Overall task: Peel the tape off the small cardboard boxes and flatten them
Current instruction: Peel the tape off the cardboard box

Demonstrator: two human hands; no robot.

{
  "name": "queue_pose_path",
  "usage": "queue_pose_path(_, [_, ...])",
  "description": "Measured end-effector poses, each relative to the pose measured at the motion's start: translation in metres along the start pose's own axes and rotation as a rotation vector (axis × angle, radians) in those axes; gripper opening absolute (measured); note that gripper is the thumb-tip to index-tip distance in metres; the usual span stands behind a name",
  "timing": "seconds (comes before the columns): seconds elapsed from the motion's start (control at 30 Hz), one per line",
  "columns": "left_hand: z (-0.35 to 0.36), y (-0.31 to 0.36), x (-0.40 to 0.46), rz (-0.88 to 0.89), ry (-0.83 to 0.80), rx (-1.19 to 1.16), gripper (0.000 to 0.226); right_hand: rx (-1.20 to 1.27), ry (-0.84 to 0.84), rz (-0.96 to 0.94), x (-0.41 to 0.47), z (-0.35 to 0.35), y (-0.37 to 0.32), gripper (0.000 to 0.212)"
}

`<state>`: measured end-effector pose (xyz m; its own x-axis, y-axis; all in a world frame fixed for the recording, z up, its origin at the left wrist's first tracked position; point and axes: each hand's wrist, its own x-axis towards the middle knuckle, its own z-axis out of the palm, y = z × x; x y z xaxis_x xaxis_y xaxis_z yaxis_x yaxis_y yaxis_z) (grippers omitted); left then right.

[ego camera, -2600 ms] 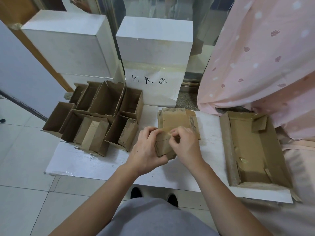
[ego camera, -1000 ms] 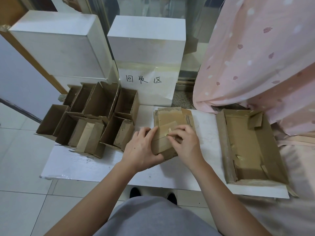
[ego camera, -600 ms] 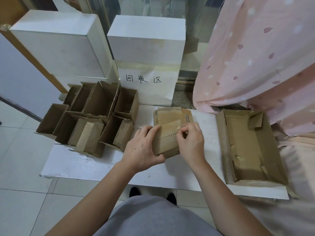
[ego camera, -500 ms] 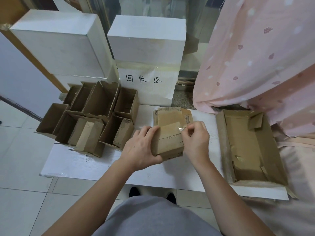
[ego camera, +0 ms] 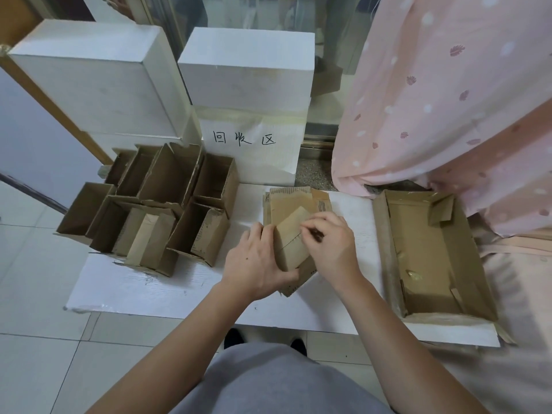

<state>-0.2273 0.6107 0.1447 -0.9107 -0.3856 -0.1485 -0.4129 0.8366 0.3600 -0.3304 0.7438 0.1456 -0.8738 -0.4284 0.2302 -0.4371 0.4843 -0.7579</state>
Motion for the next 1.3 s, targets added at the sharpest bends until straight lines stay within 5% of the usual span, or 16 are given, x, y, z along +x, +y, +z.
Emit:
queue_pose_path(0.17, [0.001,0.022,0.0,-0.005,0.033,0.002,0.095,0.127,-0.052,0.166,-0.003,-0.006,-0.007,0.03])
queue_pose_path(0.37, [0.009,0.037,-0.003,0.01,0.074,0.032,0.081,-0.087,-0.156,0.135,-0.01,-0.018,0.006,0.003])
queue_pose_path(0.57, [0.028,0.046,-0.009,0.024,0.051,-0.005,0.085,0.071,-0.117,0.335,-0.01,-0.035,0.012,0.015])
queue_pose_path(0.83, [0.036,0.054,-0.022,0.048,0.11,-0.106,0.086,0.083,0.02,0.104,-0.024,-0.044,0.02,0.02])
queue_pose_path(1.17, [0.044,0.044,-0.034,0.0,0.123,-0.154,0.101,0.4,-0.292,0.198,-0.023,-0.061,0.03,0.02])
queue_pose_path(1.3, [0.043,0.045,-0.034,-0.022,0.13,-0.148,0.099,0.322,-0.383,0.207,-0.02,-0.059,0.038,0.019])
